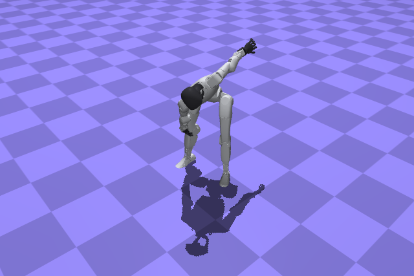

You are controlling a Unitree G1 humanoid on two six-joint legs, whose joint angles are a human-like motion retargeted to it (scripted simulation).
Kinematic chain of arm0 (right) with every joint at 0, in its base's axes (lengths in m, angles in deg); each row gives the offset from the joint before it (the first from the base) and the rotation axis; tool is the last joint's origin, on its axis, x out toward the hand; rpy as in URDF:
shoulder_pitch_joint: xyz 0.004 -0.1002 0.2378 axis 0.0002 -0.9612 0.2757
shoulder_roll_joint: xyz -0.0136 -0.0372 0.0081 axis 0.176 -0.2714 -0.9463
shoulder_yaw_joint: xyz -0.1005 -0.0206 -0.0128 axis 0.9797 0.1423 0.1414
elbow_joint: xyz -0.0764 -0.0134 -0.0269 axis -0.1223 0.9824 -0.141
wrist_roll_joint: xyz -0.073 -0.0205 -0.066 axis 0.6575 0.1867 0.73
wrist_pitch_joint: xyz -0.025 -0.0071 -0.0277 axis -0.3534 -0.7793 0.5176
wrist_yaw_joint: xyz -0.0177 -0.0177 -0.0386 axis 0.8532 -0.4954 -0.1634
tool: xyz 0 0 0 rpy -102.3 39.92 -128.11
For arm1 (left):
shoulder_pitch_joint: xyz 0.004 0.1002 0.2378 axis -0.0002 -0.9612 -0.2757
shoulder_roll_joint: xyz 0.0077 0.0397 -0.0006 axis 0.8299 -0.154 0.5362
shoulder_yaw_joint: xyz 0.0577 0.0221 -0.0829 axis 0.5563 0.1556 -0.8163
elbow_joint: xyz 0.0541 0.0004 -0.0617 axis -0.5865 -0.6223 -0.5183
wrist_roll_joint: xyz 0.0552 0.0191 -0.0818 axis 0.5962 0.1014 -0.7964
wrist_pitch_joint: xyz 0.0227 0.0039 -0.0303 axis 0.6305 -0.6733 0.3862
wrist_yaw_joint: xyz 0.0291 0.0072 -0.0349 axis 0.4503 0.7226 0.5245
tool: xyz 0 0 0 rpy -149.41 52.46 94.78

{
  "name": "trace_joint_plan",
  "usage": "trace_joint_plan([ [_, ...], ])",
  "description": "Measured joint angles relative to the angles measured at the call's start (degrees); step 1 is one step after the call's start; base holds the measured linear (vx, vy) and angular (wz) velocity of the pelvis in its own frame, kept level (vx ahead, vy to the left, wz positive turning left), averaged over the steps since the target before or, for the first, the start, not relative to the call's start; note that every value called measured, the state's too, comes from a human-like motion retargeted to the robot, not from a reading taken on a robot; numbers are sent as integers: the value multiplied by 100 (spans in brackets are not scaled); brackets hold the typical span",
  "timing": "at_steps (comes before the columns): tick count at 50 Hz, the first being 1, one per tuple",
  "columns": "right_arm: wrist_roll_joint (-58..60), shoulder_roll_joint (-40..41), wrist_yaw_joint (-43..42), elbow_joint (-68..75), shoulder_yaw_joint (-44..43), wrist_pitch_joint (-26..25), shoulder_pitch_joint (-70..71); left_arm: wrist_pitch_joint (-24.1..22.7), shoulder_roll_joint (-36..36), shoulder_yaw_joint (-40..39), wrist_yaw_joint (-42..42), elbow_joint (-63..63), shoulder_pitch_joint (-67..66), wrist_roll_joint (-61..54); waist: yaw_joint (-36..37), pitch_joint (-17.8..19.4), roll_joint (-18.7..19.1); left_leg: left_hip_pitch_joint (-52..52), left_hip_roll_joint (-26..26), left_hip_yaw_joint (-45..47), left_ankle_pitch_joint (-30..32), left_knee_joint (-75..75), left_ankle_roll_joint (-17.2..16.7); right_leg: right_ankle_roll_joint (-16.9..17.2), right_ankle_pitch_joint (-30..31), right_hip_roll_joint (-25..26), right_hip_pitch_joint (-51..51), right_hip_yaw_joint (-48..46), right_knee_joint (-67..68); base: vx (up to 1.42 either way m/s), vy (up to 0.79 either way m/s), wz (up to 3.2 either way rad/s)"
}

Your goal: In place motions

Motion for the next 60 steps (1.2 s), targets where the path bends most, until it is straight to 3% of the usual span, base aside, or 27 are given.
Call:
trace_joint_plan([
  [5,319,122,-1001,61,-345,-211,-1279,280,123,-406,443,155,154,-254,-776,0,-650,641,46,-96,-642,688,172,-3,304,-29,655,345,177,2,38,-57],
  [9,320,169,-1321,-222,-262,110,-1739,527,112,-987,1337,302,108,-586,-1666,0,-1316,1453,207,150,-1088,941,251,-151,449,-20,1149,646,421,-9,58,-94],
  [12,332,256,-1315,-598,-143,536,-1796,596,33,-1592,1574,520,38,-1037,-2353,0,-1756,2273,390,451,-1335,961,291,-400,539,-9,1563,614,731,-5,56,-120],
  [15,191,462,-1407,-900,-37,1013,-1667,609,-135,-2255,1470,767,94,-1377,-2938,0,-1974,3223,604,776,-1453,762,316,-900,418,90,1975,410,1173,7,53,-132],
  [18,-85,706,-1425,-1012,-89,1286,-1515,606,-395,-2621,1661,999,288,-1441,-3362,0,-1966,4260,673,1151,-1532,425,289,-960,-101,244,2457,344,1597,22,52,-122],
  [22,-384,1126,-912,-978,-149,1200,-1392,635,-702,-2858,1796,1210,536,-1264,-4016,-28,-2002,5549,492,1586,-1569,-43,218,-310,-912,600,3064,1003,1842,53,39,-71],
  [25,-310,1473,-162,-922,-83,1080,-1527,716,-839,-2833,1848,1343,661,-1056,-4418,-347,-2055,6169,286,1798,-1597,-359,176,249,-1383,840,3384,1525,1673,50,10,-37],
  [27,-110,1797,48,-935,7,1033,-1762,815,-937,-2812,2092,1526,644,-918,-4563,-570,-2032,6436,235,1955,-1627,-498,141,306,-1524,996,3538,1759,1539,37,-1,-51],
  [33,127,2433,-671,-215,324,968,-2410,1156,-1366,-2631,3146,1728,590,-823,-4678,-1284,-1787,6761,181,2312,-1622,-799,-13,-339,-1948,1269,3854,1580,964,22,-9,-44],
  [40,782,2613,-1015,812,366,137,-2588,1535,-1869,-2234,4513,1742,405,-103,-4784,-1670,-1445,6903,152,2458,-1457,-1172,-127,-274,-1747,1455,4117,1546,222,9,-14,-10],
  [46,1381,2598,-898,415,543,89,-2721,1371,-2090,-2110,4091,1684,-29,287,-5038,-1958,-1439,6667,275,2220,-1365,-1076,-253,-373,-1812,1600,4127,1482,-14,7,-23,37],
  [52,1543,2394,-240,-24,557,-90,-2408,1360,-2357,-2217,3684,1034,-65,-468,-4847,-1656,-1681,6511,434,2113,-1211,-311,-295,-514,-1868,1511,4375,1516,-44,-4,-19,16],
  [60,1184,2200,327,-628,510,-121,-1853,1315,-2420,-2433,3662,619,-101,-1069,-4577,-1691,-1965,5462,669,1691,-440,1321,-188,-565,-1840,1217,4273,1386,-97,-4,-10,25],
])
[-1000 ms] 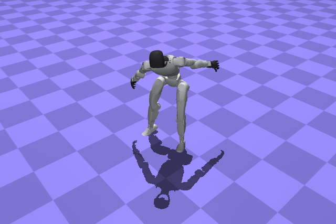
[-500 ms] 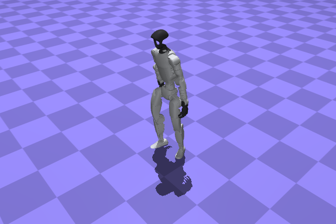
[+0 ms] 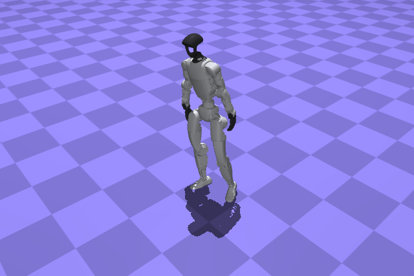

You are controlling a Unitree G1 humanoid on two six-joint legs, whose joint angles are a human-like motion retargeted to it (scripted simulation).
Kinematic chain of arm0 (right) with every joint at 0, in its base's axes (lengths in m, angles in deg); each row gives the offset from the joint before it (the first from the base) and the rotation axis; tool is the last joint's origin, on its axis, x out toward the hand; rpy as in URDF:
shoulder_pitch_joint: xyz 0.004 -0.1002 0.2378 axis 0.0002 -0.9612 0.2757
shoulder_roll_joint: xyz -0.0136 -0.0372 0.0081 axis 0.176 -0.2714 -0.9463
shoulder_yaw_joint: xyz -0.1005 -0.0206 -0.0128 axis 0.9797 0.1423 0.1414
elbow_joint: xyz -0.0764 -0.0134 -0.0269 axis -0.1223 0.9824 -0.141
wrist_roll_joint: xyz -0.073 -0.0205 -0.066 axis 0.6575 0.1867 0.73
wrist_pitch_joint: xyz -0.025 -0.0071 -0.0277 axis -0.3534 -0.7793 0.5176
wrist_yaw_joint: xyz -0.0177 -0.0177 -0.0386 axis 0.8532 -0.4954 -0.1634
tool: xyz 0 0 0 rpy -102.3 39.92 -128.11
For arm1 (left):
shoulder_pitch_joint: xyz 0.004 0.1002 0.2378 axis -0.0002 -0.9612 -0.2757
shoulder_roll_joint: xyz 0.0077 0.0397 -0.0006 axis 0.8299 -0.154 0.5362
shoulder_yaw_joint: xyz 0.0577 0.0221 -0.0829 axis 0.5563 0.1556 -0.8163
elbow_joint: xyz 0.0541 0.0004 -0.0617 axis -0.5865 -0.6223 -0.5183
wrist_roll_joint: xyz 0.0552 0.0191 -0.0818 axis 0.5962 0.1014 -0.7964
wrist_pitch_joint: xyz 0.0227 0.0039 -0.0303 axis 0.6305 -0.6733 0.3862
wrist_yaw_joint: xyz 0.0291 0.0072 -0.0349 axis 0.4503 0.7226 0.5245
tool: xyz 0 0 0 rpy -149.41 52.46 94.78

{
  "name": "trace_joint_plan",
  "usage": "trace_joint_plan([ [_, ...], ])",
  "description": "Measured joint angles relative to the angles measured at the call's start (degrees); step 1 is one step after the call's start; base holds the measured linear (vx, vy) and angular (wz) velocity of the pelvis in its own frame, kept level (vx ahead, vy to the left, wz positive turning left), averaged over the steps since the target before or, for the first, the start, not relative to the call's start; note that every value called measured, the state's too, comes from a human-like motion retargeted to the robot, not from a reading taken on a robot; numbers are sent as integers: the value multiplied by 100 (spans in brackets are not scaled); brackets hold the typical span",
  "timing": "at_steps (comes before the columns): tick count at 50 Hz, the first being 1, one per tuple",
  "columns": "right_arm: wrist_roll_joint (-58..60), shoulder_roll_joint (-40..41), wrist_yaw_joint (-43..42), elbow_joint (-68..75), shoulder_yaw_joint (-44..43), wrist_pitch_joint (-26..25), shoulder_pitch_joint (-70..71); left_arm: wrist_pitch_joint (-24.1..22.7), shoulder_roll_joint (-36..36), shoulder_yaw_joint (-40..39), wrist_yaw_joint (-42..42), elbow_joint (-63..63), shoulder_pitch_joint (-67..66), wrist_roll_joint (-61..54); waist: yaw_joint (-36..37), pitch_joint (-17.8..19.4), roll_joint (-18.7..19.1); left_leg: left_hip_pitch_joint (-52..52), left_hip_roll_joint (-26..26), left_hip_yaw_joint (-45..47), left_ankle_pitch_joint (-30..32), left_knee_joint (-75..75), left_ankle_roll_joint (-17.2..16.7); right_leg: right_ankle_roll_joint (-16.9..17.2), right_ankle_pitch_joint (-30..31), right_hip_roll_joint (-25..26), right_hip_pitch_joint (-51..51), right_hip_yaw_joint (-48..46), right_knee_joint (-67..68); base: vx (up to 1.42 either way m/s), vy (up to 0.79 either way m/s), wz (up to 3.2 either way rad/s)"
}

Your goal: In place motions

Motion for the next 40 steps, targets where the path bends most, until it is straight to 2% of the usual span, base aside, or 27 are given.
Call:
trace_joint_plan([
  [2,-150,-10,64,-173,86,74,88,-1,64,67,-7,35,-42,88,115,21,-75,-54,-3,57,-4,64,8,-1,-6,-42,-26,-3,9,-5,-7,9],
  [7,-158,15,196,-547,403,212,278,-19,196,198,-79,150,-152,329,230,48,-91,98,-138,175,-519,-750,-115,20,-62,44,-55,-36,32,-2,0,3],
  [10,48,47,240,-691,555,264,314,-4,202,216,-99,142,-188,428,221,13,7,228,-304,158,-487,-1438,-25,46,-108,175,-21,-71,25,3,12,15],
  [13,251,121,217,-725,627,311,248,35,161,226,-47,113,-166,455,101,-64,95,335,-359,97,-495,-1752,-86,70,-150,236,-1,-188,45,8,16,41],
  [15,285,219,152,-672,658,308,184,95,153,218,41,126,-84,496,101,-67,95,336,-384,-43,-350,-1901,-218,87,-166,228,15,-245,60,0,17,30],
  [20,80,448,-18,-146,864,403,-42,361,193,271,463,375,88,759,208,-114,-36,478,-573,30,-370,-2122,-92,146,-196,87,122,-438,66,6,13,25],
  [22,130,493,-328,53,1002,613,-157,456,193,270,733,454,147,962,312,-176,-51,510,-670,-55,-415,-2186,-53,177,-203,37,116,-443,90,10,21,-13],
  [25,340,557,-1390,254,1210,778,-302,559,180,253,999,474,253,1184,377,-200,-41,578,-801,-129,-505,-2251,103,228,-239,-31,133,-464,177,9,20,-4],
  [28,625,557,-2239,214,1328,875,-415,488,185,305,938,387,300,1176,332,-196,-24,616,-816,-120,-574,-2247,139,257,-318,-83,124,-493,358,9,18,-6],
  [30,712,529,-2512,-9,1318,1016,-482,427,215,359,808,266,337,1138,253,-174,17,618,-765,-117,-639,-2210,144,252,-369,-87,51,-455,588,5,13,-11],
  [36,-40,344,-2508,-1266,886,1549,-373,667,273,182,804,-63,428,1145,30,-43,167,685,-519,147,-760,-2221,139,354,-21,-17,-522,190,1500,-4,11,-44],
  [40,-950,190,-2233,-2336,472,1726,-135,781,277,-53,985,-75,381,1141,-27,-61,156,780,-511,422,-814,-2283,133,491,-178,88,-755,906,1579,-1,5,-55],
])
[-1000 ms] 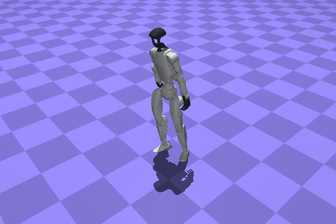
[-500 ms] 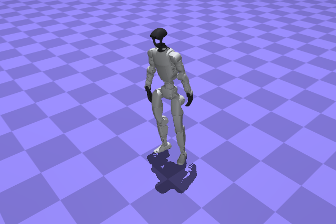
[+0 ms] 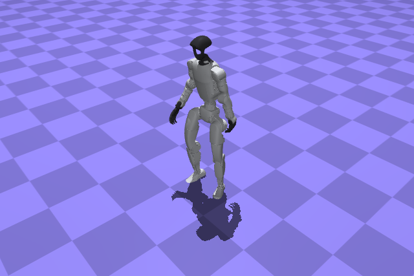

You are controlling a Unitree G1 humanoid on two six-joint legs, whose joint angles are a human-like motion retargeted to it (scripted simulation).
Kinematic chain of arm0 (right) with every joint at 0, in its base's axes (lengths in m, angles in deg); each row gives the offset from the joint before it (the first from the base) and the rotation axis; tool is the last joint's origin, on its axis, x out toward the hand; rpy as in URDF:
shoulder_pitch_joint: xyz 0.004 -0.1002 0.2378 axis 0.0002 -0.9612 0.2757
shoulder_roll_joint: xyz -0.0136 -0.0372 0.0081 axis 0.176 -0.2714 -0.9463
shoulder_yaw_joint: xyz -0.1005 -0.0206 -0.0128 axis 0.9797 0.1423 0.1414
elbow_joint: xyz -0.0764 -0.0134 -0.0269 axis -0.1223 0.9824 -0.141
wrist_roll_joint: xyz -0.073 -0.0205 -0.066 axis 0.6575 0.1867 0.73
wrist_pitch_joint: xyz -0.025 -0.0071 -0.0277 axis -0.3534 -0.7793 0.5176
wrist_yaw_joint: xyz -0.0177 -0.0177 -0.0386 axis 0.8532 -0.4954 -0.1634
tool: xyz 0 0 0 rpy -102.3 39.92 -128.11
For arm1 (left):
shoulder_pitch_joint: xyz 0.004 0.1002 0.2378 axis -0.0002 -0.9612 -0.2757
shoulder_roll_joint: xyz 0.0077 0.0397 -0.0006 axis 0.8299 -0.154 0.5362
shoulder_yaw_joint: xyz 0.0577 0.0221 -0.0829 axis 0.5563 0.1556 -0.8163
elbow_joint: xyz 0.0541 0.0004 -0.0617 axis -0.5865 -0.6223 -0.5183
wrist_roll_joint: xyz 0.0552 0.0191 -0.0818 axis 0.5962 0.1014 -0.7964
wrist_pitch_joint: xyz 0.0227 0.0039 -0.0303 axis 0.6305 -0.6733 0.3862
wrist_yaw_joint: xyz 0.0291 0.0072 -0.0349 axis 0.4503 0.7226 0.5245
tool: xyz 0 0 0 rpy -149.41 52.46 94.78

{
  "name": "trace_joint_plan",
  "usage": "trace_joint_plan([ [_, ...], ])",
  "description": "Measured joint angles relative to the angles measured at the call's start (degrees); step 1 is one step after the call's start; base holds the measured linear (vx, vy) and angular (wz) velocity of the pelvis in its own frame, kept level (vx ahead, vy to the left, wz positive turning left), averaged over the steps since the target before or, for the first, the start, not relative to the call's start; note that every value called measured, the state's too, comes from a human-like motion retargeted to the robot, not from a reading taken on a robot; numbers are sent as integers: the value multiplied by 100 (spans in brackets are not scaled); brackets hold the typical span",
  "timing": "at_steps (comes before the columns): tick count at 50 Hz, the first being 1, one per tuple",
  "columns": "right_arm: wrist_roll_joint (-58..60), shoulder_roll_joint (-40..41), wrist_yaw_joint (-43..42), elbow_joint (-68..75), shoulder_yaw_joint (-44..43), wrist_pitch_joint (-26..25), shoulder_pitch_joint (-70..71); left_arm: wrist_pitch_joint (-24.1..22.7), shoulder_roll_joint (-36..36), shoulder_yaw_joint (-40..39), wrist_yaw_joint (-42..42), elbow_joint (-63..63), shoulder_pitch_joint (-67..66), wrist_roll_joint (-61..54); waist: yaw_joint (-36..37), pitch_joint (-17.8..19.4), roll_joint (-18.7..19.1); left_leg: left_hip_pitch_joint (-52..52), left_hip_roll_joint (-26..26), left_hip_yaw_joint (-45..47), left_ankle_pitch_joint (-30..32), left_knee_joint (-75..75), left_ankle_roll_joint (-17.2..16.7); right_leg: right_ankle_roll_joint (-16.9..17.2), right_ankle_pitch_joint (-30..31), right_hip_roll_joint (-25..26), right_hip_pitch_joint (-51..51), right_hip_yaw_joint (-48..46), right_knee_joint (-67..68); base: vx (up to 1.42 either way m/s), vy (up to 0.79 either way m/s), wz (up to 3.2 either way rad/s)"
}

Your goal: In place motions

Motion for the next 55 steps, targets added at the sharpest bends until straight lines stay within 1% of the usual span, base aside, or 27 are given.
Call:
trace_joint_plan([
  [2,-424,-87,169,-579,-256,59,114,19,31,-55,89,6,-16,55,-78,-40,-38,45,-73,-15,-12,-40,4,-46,-63,-76,67,-73,-285,0,0,0],
  [5,-1032,-216,268,-1389,-747,40,312,41,115,-102,124,17,-46,138,-104,-197,-174,126,-275,-59,-10,-127,9,-133,182,-269,337,-633,-851,5,-4,13],
  [7,-1459,-337,336,-1885,-1152,-17,480,91,170,-143,141,15,-42,201,-47,-393,-263,132,-395,-112,0,-181,10,-108,317,-307,426,-715,-1134,13,-8,29],
  [9,-1789,-528,350,-2419,-1540,-13,623,136,176,-176,193,-11,-29,259,58,-643,-261,50,-420,-184,16,-192,-1,-83,401,-306,464,-810,-1356,11,-8,35],
  [12,-1906,-917,95,-3345,-1922,59,814,184,167,-231,380,-50,-37,233,221,-964,-262,-36,-413,-196,22,-207,-29,-53,405,-283,446,-901,-1478,11,-10,11],
  [14,-1692,-1136,-172,-4003,-2071,66,998,202,176,-263,615,-68,-47,226,190,-1121,-265,-92,-401,-244,36,-218,-38,-51,346,-288,379,-942,-1423,10,-12,22],
  [17,-1300,-1387,-832,-4806,-2158,112,1401,231,188,-275,837,-107,-66,286,84,-1292,-241,-152,-344,-323,60,-213,-51,-78,268,-238,375,-1027,-1409,6,-13,26],
  [20,-1196,-1580,-1784,-5329,-2162,170,1920,245,226,-222,769,-193,-33,329,-4,-1367,-228,-144,-289,-389,76,-211,-64,-98,217,-173,413,-1034,-1404,1,-14,21],
  [23,-1420,-1610,-2457,-5646,-2103,-111,2467,226,251,-118,654,-217,-14,423,11,-1480,-235,-132,-256,-399,91,-227,-86,-116,202,-128,427,-1052,-1437,4,-10,8],
  [25,-1744,-1506,-2523,-5821,-1989,-417,2830,199,251,-75,596,-209,-19,506,53,-1567,-253,-124,-248,-378,103,-245,-105,-131,192,-108,417,-1033,-1449,4,-11,-4],
  [27,-2230,-1391,-2380,-5975,-1867,-648,3142,182,247,-59,565,-216,-23,546,87,-1645,-264,-123,-239,-361,112,-262,-124,-147,175,-95,386,-1012,-1437,4,-9,-4],
  [29,-2564,-1351,-2234,-6097,-1770,-720,3389,185,230,-79,558,-230,-20,551,111,-1698,-265,-127,-228,-355,119,-272,-136,-162,163,-79,371,-1009,-1434,2,-7,0],
  [31,-2631,-1397,-2169,-6189,-1693,-738,3572,181,196,-121,573,-237,-14,525,114,-1713,-257,-130,-216,-369,128,-275,-140,-177,154,-54,380,-1009,-1443,0,0,0],
  [34,-2246,-1655,-2096,-6336,-1599,-760,3726,134,146,-190,589,-228,-18,461,125,-1692,-240,-136,-196,-374,159,-279,-136,-201,145,-12,402,-966,-1459,1,-4,1],
  [37,-1460,-2118,-2065,-6605,-1538,-684,3730,71,129,-189,512,-223,-37,411,88,-1682,-225,-152,-190,-437,169,-279,-147,-213,131,-6,415,-1019,-1472,0,-2,13],
  [40,-491,-2705,-2027,-7053,-1431,-474,3641,36,138,-167,408,-255,-76,383,95,-1685,-210,-174,-191,-444,178,-283,-156,-228,125,-3,400,-1030,-1479,0,0,0],
  [44,706,-3475,-2085,-7787,-1186,-53,3559,57,169,-202,387,-332,-148,374,95,-1698,-177,-187,-188,-413,176,-293,-167,-242,127,3,353,-1005,-1478,0,0,0],
  [47,1416,-3981,-2227,-8317,-991,67,3535,77,176,-295,392,-344,-211,348,106,-1701,-155,-187,-180,-367,175,-307,-175,-249,128,11,312,-969,-1469,0,1,-7],
  [51,2221,-4466,-2262,-8827,-968,-43,3467,96,154,-435,420,-313,-262,304,150,-1676,-120,-173,-164,-314,179,-327,-181,-250,134,25,281,-927,-1454,0,0,-4],
  [55,2465,-4477,-2355,-8902,-1159,-389,3288,92,143,-500,400,-283,-278,243,152,-1631,-110,-164,-158,-342,189,-336,-172,-254,135,39,302,-951,-1455,0,0,0],
])
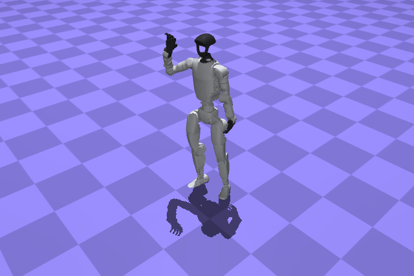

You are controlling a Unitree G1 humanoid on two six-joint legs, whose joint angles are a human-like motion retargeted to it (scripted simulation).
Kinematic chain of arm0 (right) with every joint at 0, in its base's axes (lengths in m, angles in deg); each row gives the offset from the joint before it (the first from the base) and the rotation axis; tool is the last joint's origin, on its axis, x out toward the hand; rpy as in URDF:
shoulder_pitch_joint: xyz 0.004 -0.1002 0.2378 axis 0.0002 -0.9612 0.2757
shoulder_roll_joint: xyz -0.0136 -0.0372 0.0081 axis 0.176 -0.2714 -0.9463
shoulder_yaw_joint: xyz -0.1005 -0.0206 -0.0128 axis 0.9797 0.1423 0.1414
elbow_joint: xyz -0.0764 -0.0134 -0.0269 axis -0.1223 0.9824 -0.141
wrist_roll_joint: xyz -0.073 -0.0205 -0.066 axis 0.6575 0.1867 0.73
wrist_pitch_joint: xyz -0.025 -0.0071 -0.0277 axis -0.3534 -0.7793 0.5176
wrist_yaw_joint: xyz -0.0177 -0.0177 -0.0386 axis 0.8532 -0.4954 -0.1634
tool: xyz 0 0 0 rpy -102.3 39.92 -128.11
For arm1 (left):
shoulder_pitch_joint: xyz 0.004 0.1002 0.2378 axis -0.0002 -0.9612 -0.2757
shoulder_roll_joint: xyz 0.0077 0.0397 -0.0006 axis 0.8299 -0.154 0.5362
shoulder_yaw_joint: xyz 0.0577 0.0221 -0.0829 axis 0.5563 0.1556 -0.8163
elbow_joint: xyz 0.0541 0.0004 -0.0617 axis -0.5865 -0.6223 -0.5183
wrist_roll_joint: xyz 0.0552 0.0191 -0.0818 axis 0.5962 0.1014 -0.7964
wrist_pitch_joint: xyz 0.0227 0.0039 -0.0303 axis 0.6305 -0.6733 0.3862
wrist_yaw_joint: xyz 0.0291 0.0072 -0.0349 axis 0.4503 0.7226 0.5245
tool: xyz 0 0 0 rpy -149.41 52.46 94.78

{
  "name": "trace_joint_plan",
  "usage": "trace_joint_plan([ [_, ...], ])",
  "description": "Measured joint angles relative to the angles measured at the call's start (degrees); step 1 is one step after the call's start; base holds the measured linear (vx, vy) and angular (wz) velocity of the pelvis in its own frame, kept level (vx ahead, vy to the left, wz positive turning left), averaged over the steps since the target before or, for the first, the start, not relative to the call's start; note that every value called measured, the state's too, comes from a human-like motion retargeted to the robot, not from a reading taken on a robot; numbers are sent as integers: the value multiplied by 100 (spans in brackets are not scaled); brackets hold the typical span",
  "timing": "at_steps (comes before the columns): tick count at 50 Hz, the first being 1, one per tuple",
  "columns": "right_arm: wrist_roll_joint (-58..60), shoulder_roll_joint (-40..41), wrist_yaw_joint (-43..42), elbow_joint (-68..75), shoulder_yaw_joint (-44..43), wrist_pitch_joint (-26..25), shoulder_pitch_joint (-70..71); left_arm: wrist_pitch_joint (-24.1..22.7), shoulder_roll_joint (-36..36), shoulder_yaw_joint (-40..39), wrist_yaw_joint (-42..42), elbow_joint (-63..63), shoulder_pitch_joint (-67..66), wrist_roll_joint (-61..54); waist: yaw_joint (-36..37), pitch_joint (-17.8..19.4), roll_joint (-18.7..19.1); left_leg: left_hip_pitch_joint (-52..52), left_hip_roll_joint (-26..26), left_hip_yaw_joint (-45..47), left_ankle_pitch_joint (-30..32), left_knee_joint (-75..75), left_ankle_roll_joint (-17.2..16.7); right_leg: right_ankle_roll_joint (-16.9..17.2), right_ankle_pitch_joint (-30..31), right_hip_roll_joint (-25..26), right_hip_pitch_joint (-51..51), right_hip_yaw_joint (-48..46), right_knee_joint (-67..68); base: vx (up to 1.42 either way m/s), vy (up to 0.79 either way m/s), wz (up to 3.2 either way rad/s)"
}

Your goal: In place motions

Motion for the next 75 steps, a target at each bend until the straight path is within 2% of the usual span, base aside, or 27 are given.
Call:
trace_joint_plan([
  [7,-1172,1175,287,1060,-541,-551,-386,36,68,-10,-10,-1,16,22,31,-124,-102,-114,-15,-141,4,29,15,13,-22,-18,7,-117,-21,0,0,9],
  [14,-3278,2618,524,2308,-797,-1009,-203,-19,16,-106,57,60,-54,-17,3,-270,-178,-225,-27,-300,-4,79,25,28,-61,-39,30,-230,-36,1,-1,13],
  [20,-4663,3149,517,2588,-765,-1162,177,-10,16,-78,29,-76,-114,-28,-48,-299,-185,-218,-43,-317,-17,84,35,28,-68,-47,40,-253,-34,0,0,0],
  [23,-4520,2990,384,2481,-653,-1041,240,18,47,-58,6,-180,-124,-6,-73,-338,-188,-243,-48,-311,-25,83,30,29,-62,-59,2,-248,-34,0,0,0],
  [26,-3832,2577,300,2243,-446,-766,212,39,66,-54,-4,-245,-140,-9,-70,-381,-181,-272,-49,-270,-30,75,23,29,-53,-68,-59,-209,-27,0,0,0],
  [33,-1400,1468,458,1417,118,365,270,55,58,-81,-3,-197,-112,-40,-44,-385,-123,-280,-44,-138,-26,36,16,31,-16,-77,-179,-104,-7,0,0,-5],
  [37,-515,985,457,1076,380,914,359,45,58,-71,6,-61,-81,-33,-30,-313,-114,-212,-60,-93,-11,3,26,22,2,-73,-149,-86,-15,0,0,0],
  [41,-87,809,383,940,409,844,333,21,31,-58,54,83,-15,-3,-19,-228,-98,-142,-74,-91,2,-15,41,19,5,-70,-82,-92,-20,0,0,0],
  [45,-222,1013,313,1135,244,562,180,-4,6,-31,69,177,37,36,-22,-215,-88,-126,-87,-139,5,-13,50,20,-8,-70,-24,-126,-35,0,0,0],
  [50,-963,1674,430,1856,-7,158,73,-19,-12,-3,48,177,47,25,-27,-274,-93,-149,-105,-211,4,1,59,24,-32,-80,19,-181,-52,0,0,0],
  [57,-3313,2815,888,2834,-228,-791,320,10,17,-21,42,-17,-12,20,-63,-298,-90,-102,-127,-230,4,14,65,19,-56,-87,105,-209,-71,0,0,0],
  [60,-3946,3043,872,2885,-389,-916,336,29,32,-15,29,-104,-53,20,-68,-306,-87,-85,-136,-235,3,14,67,17,-65,-87,129,-215,-76,0,0,0],
  [63,-3905,3011,565,2732,-498,-951,284,51,48,-23,33,-198,-74,9,-71,-316,-80,-82,-136,-238,-2,10,68,17,-71,-83,131,-216,-75,0,0,0],
  [65,-3675,2902,375,2549,-511,-950,241,62,50,-30,35,-249,-89,-6,-81,-326,-70,-87,-134,-238,-6,9,69,18,-73,-79,123,-213,-74,0,0,0],
  [68,-3227,2672,231,2186,-430,-686,214,74,47,-23,51,-304,-105,-16,-94,-338,-42,-98,-128,-225,-13,11,68,17,-73,-73,103,-197,-71,0,0,0],
  [75,-2022,1835,-8,1191,-58,579,277,86,44,44,34,-274,-88,30,-66,-390,-13,-148,-140,-170,-24,10,60,17,-57,-97,4,-137,-58,0,0,0],
])
